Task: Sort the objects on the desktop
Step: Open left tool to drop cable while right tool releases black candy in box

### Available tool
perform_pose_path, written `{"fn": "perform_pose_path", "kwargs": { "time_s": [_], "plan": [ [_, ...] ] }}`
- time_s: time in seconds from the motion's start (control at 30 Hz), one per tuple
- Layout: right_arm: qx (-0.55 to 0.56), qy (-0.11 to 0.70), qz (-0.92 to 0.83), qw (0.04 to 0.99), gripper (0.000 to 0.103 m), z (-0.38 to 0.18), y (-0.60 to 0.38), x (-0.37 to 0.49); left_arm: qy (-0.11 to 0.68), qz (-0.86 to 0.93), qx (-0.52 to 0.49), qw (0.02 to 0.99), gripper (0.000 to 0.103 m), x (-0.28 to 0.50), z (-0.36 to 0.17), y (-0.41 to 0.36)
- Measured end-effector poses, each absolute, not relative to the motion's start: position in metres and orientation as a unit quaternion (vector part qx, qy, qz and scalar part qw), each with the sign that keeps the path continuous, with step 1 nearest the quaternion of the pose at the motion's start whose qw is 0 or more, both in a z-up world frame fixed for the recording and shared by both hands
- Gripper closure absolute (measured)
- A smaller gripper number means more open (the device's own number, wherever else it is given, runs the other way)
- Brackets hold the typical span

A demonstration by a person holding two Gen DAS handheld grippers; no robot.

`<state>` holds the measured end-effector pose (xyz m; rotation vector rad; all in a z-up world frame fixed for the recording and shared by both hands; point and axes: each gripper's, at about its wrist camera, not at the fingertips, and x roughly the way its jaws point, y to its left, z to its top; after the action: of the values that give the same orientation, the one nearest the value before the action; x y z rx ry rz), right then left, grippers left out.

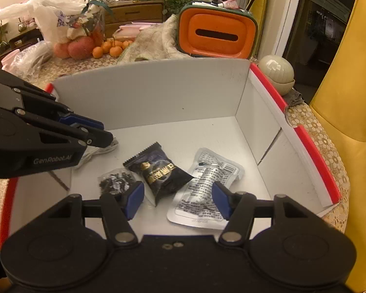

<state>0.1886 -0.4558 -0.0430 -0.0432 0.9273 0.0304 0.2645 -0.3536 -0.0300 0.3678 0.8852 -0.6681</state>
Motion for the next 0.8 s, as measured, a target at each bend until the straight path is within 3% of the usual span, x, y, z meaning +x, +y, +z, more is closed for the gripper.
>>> {"fn": "perform_pose_path", "kwargs": {
  "time_s": [0.4,0.47,0.57,0.6,0.63,0.8],
  "plan": [
    [-0.014,0.412,0.028,0.911,0.041,-0.008,-0.442,0.163,0.395,-0.309,0.16,0.85,0.093,0.228,0.003,-0.322],
    [-0.014,0.406,0.032,0.913,0.039,-0.002,-0.437,0.157,0.389,-0.307,0.158,0.854,0.089,0.221,0.008,-0.315],
    [-0.015,0.398,0.037,0.916,0.039,0.006,-0.43,0.149,0.377,-0.304,0.154,0.861,0.064,0.212,0.017,-0.304],
    [-0.015,0.396,0.037,0.917,0.038,0.008,-0.428,0.147,0.372,-0.302,0.153,0.864,0.046,0.209,0.019,-0.301],
    [-0.016,0.395,0.037,0.918,0.037,0.01,-0.426,0.144,0.364,-0.293,0.158,0.87,0.037,0.206,0.022,-0.298],
    [-0.015,0.388,0.037,0.921,0.032,0.019,-0.42,0.133,0.356,-0.29,0.143,0.877,0.033,0.199,0.03,-0.28]
  ]
}}
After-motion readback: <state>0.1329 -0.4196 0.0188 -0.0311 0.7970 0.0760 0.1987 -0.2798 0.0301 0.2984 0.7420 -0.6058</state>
